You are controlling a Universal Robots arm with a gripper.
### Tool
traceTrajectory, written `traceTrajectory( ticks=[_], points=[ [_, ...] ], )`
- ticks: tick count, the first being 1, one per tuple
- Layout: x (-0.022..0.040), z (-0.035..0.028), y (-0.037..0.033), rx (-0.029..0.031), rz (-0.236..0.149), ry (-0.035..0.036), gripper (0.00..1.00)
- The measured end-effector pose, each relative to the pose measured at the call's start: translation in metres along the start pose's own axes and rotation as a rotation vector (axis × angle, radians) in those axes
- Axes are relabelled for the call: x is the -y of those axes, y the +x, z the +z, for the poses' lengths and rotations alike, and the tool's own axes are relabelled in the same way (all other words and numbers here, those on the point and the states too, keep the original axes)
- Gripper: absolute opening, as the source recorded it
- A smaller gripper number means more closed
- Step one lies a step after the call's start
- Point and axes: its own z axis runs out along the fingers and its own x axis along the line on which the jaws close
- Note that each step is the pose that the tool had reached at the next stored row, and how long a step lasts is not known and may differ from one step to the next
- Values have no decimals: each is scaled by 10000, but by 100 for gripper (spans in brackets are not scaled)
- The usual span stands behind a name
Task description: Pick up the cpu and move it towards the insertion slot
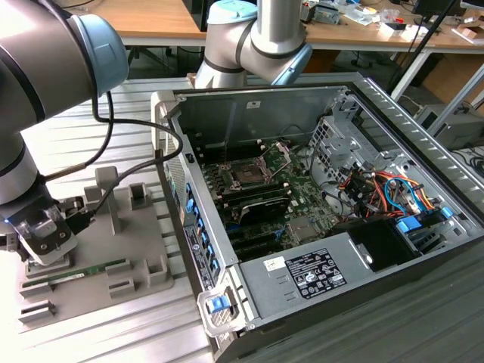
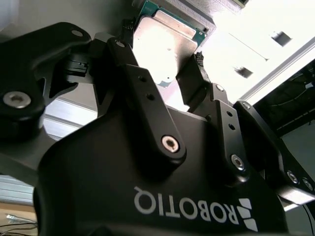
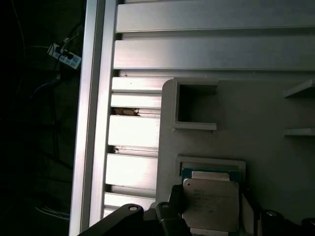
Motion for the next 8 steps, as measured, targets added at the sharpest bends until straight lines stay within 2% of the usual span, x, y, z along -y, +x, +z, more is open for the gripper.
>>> traceTrajectory(
  ticks=[8],
  points=[
    [-3, -52, 0, -1, -1, 1, 55]
  ],
)
